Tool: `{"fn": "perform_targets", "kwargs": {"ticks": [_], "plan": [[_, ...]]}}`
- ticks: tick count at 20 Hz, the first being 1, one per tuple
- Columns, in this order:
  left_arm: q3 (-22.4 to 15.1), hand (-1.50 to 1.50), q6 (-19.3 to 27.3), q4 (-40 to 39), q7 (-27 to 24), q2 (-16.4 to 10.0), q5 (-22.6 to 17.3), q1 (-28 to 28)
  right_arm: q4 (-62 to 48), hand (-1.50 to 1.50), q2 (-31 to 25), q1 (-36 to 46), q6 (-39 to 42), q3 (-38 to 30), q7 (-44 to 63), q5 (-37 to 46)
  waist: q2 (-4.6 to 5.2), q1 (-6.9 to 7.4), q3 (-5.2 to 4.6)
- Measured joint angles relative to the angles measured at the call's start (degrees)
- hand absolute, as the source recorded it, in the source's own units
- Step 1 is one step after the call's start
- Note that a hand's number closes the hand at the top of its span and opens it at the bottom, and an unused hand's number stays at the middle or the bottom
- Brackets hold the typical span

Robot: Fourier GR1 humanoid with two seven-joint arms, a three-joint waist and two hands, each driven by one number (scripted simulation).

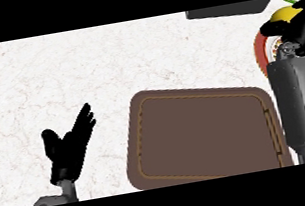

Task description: Pick the lemon from the tray and place it in the plate

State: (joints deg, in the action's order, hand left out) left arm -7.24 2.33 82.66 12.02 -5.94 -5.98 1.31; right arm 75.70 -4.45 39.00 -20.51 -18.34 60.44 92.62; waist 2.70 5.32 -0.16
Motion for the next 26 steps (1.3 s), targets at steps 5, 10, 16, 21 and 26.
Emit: {"fn": "perform_targets", "kwargs": {"ticks": [5,10,16,21,26], "plan": [[-0.30,0.00,-0.33,-0.25,0.63,-0.02,0.08,0.85,-2.55,1.50,0.80,2.90,-6.70,-5.10,2.84,10.11,0.10,0.76,0.13],[-0.09,0.00,-0.23,-0.61,0.92,-0.18,0.21,1.24,-5.85,1.50,1.63,3.06,-11.37,-10.78,4.44,19.76,-0.12,0.33,0.21],[0.45,0.00,0.01,-0.59,1.07,-0.25,-0.03,0.61,-8.37,1.50,1.20,1.84,-16.79,-18.19,5.06,28.05,-0.66,-0.78,0.29],[0.84,0.00,0.31,-1.13,0.82,0.04,-0.16,0.39,-11.39,1.50,0.36,0.71,-23.12,-24.36,4.06,29.90,-1.02,-1.83,0.35],[1.06,0.00,0.70,-0.60,0.96,0.08,-0.07,-0.38,-15.64,1.50,-1.28,0.40,-29.50,-29.78,2.94,29.71,-1.44,-2.45,0.35]]}}
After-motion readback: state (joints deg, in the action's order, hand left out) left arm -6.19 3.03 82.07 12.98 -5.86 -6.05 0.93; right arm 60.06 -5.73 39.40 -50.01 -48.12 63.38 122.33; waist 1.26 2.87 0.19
